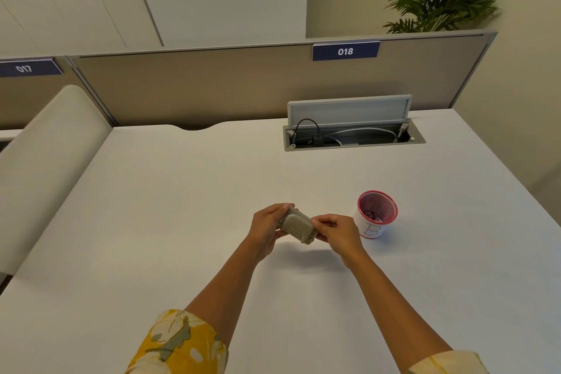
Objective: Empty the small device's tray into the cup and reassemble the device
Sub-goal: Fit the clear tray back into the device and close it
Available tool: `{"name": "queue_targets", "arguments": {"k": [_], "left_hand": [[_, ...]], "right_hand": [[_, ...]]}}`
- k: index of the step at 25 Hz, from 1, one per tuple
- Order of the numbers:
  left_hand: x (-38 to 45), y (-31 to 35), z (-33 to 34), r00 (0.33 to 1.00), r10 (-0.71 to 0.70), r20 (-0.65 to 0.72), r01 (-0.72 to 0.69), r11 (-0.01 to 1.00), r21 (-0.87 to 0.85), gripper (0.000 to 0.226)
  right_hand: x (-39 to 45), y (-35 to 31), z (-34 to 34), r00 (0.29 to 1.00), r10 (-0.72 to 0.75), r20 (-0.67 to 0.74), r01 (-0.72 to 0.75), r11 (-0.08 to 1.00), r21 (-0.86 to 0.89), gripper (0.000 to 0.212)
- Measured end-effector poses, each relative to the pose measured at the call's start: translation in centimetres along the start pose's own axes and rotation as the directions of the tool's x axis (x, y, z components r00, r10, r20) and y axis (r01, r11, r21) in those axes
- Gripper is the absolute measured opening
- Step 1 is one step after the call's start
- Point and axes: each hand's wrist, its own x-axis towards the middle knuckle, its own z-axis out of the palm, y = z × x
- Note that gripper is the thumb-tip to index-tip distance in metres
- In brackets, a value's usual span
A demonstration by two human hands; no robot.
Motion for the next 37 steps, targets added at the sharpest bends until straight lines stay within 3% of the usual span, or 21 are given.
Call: {"name": "queue_targets", "arguments": {"k": [3, 6, 10, 16, 21, 26, 29, 32, 34, 37], "left_hand": [[0.1, -0.2, 0.3, 1.0, 0.012, -0.027, -0.012, 1.0, -0.021, 0.017], [0.1, -0.3, 0.3, 0.997, -0.012, -0.077, 0.0, 0.989, -0.151, 0.02], [0.4, -0.5, 0.1, 0.991, -0.047, -0.128, 0.005, 0.951, -0.31, 0.023], [0.6, -0.5, -0.2, 0.99, -0.069, -0.125, 0.012, 0.913, -0.407, 0.027], [0.5, -0.6, -0.2, 0.996, -0.066, -0.055, 0.038, 0.909, -0.416, 0.029], [0.7, 0.0, -0.9, 0.993, -0.102, 0.058, 0.114, 0.954, -0.278, 0.033], [1.0, 0.3, -1.3, 0.987, -0.143, 0.08, 0.158, 0.961, -0.229, 0.032], [1.5, 1.0, -1.9, 0.976, -0.193, 0.106, 0.186, 0.98, 0.068, 0.031], [1.6, 1.4, -2.3, 0.956, -0.239, 0.167, 0.186, 0.941, 0.283, 0.029], [1.6, 1.3, -2.1, 0.928, -0.281, 0.244, 0.205, 0.933, 0.295, 0.031]], "right_hand": [[0.2, 0.1, 0.2, 0.999, 0.004, -0.038, -0.004, 1.0, 0.011, 0.013], [0.5, 0.2, 0.6, 0.998, 0.007, -0.056, -0.002, 0.996, 0.087, 0.018], [0.2, 0.4, 1.3, 0.995, 0.071, 0.066, -0.083, 0.975, 0.207, 0.027], [0.2, 0.1, 2.0, 0.988, 0.066, 0.139, -0.108, 0.941, 0.32, 0.035], [0.7, -0.3, 2.6, 0.997, 0.069, 0.041, -0.078, 0.951, 0.298, 0.035], [1.8, -0.4, 2.1, 0.988, 0.137, -0.075, -0.115, 0.962, 0.246, 0.031], [2.3, -1.0, 1.7, 0.988, 0.145, -0.06, -0.129, 0.969, 0.212, 0.028], [2.9, -1.6, 0.8, 0.986, 0.153, 0.061, -0.161, 0.976, 0.147, 0.028], [3.2, -2.0, 0.6, 0.982, 0.144, 0.122, -0.16, 0.979, 0.125, 0.027], [3.3, -2.2, 0.9, 0.99, 0.118, 0.081, -0.132, 0.972, 0.194, 0.022]]}}
